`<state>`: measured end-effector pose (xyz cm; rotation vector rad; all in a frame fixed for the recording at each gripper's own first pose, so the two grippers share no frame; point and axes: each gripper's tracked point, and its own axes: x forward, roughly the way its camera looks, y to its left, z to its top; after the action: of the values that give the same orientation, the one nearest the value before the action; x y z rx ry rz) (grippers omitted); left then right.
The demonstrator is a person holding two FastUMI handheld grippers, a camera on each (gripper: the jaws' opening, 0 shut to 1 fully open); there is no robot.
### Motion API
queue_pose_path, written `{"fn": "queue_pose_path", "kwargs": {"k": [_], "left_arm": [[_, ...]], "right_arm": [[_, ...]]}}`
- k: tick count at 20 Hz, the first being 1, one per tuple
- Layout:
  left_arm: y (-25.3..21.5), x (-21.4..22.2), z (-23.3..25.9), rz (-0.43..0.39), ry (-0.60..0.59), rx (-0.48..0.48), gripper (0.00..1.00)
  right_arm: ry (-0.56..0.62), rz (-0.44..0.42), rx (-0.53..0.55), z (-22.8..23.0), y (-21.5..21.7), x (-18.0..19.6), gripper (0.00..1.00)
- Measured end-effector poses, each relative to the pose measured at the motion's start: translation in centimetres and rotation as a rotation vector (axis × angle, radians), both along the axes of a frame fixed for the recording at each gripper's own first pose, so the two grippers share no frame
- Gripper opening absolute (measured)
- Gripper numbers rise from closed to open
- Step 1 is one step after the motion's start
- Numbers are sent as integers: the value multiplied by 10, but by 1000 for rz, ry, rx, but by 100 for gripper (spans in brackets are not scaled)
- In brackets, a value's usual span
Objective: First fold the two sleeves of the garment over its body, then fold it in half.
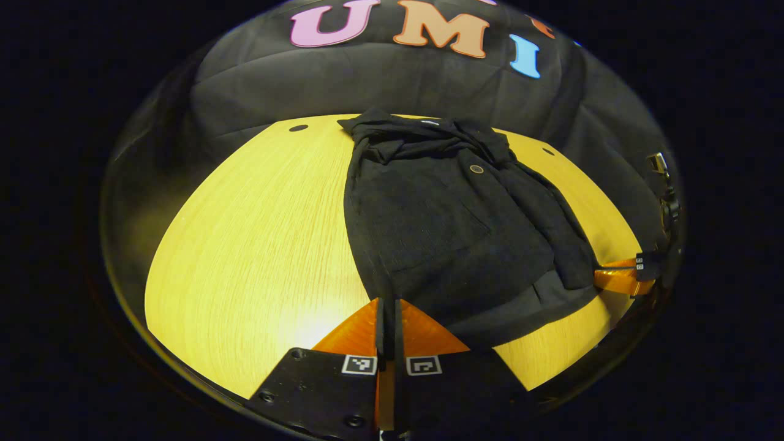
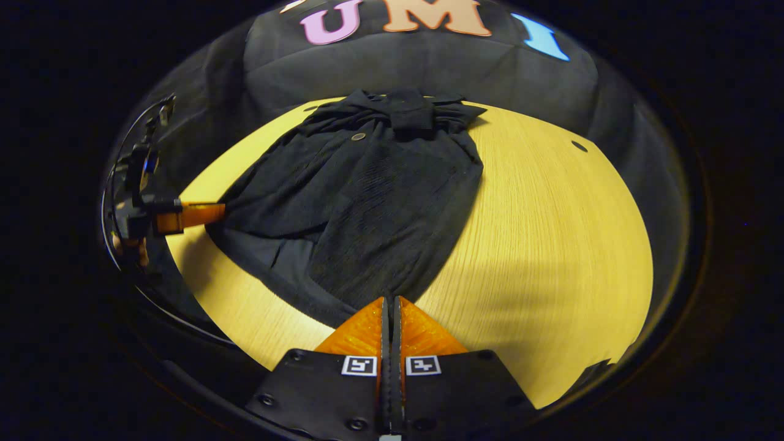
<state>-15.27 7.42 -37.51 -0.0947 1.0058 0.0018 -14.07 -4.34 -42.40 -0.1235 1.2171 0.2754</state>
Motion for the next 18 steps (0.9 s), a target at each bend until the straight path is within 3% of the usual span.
{"fn": "queue_pose_path", "kwargs": {"k": [4,8,18], "left_arm": [[-1,1,4,60,38,-82,0],[-12,22,36,12,-32,-93,0],[-3,174,141,-35,-311,-78,0]], "right_arm": [[-31,-10,23,13,3,11,3],[-112,-17,59,50,16,41,2],[-427,-68,139,164,31,184,3]]}}
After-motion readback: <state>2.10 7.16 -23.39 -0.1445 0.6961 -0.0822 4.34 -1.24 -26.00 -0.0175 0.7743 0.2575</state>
